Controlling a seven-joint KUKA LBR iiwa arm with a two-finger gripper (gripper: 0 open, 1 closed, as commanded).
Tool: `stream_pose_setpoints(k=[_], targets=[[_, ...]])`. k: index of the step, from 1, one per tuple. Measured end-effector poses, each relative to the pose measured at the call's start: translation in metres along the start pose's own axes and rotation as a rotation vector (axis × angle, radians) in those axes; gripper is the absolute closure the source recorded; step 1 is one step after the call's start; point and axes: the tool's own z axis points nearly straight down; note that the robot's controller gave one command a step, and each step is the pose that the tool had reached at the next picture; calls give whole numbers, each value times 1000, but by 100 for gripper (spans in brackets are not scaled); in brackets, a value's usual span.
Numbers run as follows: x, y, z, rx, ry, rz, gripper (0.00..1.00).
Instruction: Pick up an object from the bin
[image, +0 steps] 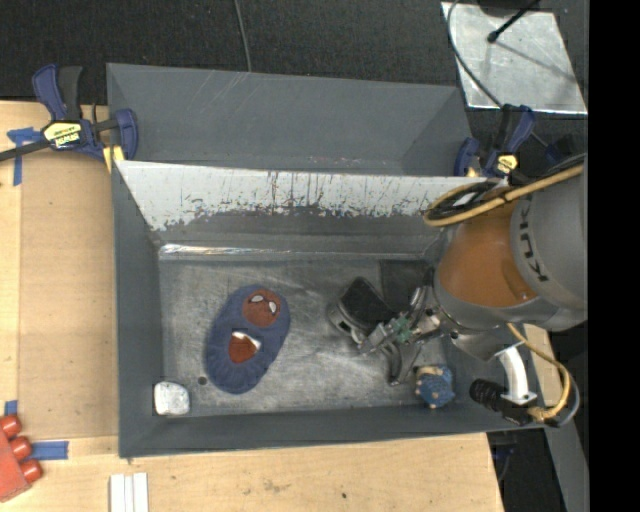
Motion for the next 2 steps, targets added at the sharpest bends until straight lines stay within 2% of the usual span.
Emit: stream_pose_setpoints(k=[1,2], targets=[[2,0,-69,6,-25,-4,100],[2,-1,-83,11,-24,-6,100]])
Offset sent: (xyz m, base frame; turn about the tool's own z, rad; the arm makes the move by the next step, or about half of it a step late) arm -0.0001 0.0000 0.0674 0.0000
